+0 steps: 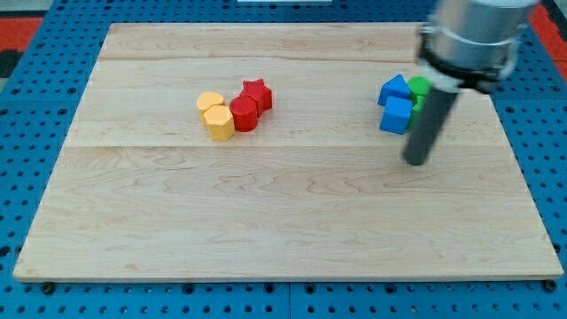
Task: Separate the red star from the red circle
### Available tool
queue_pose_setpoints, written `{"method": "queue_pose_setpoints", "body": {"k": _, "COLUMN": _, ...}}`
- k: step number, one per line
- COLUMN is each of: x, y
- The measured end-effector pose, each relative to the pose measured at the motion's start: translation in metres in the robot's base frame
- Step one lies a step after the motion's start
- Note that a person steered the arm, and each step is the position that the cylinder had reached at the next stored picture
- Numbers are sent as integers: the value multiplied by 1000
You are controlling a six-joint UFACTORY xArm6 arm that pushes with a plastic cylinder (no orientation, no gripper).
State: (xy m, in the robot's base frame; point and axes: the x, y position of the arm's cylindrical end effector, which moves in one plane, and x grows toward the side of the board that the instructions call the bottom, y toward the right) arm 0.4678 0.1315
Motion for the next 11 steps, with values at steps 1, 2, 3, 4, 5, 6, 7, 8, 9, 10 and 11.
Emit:
{"method": "queue_pose_setpoints", "body": {"k": 1, "x": -1, "y": -97}}
{"method": "queue_pose_setpoints", "body": {"k": 2, "x": -20, "y": -171}}
{"method": "queue_pose_setpoints", "body": {"k": 3, "x": -50, "y": -212}}
{"method": "queue_pose_setpoints", "body": {"k": 4, "x": -90, "y": -212}}
{"method": "queue_pose_setpoints", "body": {"k": 5, "x": -125, "y": -211}}
{"method": "queue_pose_setpoints", "body": {"k": 6, "x": -141, "y": -197}}
{"method": "queue_pose_setpoints", "body": {"k": 7, "x": -141, "y": -151}}
{"method": "queue_pose_setpoints", "body": {"k": 8, "x": -148, "y": -126}}
{"method": "queue_pose_setpoints", "body": {"k": 9, "x": -167, "y": -92}}
{"method": "queue_pose_setpoints", "body": {"k": 10, "x": -167, "y": -35}}
{"method": "queue_pose_setpoints", "body": {"k": 11, "x": -167, "y": 14}}
